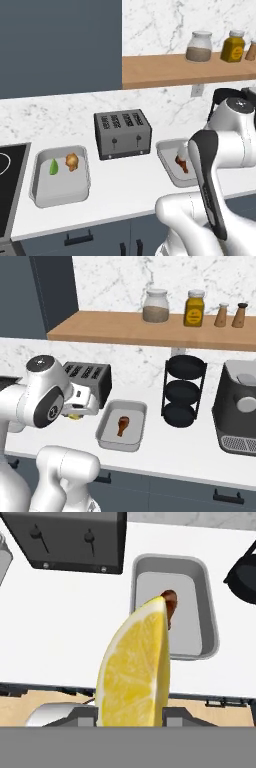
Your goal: Place one lemon wedge and one chicken drumstick in each tupperware on the nearby counter, to pack two identical lunches.
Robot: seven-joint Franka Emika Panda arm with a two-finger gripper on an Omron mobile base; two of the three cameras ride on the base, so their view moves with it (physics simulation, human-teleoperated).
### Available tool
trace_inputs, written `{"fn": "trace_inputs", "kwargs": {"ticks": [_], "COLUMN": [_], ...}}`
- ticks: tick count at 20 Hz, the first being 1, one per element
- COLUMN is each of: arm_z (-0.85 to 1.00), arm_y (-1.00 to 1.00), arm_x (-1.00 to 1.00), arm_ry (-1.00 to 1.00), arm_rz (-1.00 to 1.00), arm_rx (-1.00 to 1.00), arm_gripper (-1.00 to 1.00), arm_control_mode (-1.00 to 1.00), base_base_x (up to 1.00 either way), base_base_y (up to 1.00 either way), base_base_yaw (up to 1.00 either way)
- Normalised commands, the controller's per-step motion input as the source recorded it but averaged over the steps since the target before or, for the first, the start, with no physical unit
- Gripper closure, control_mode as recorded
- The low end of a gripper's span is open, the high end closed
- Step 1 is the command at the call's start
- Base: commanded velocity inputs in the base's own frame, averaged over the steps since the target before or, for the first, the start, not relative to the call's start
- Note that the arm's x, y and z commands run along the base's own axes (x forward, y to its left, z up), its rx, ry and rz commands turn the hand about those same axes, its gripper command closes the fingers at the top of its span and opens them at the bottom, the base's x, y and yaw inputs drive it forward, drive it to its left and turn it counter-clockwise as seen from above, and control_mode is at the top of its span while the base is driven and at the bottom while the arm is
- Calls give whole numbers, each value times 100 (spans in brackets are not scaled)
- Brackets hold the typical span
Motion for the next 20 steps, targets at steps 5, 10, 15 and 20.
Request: {"fn": "trace_inputs", "kwargs": {"ticks": [5, 10, 15, 20], "arm_z": [-15, -61, -88, -51], "arm_y": [-46, -49, -11, -2], "arm_x": [63, 83, 92, 88], "arm_ry": [12, 9, 0, 8], "arm_rz": [1, 1, 5, 1], "arm_rx": [0, 0, -1, 0], "arm_gripper": [100, 100, 100, 100], "arm_control_mode": [-100, -100, -100, -100], "base_base_x": [0, 0, 0, 0], "base_base_y": [0, 0, 0, 0], "base_base_yaw": [0, 0, 0, 0]}}
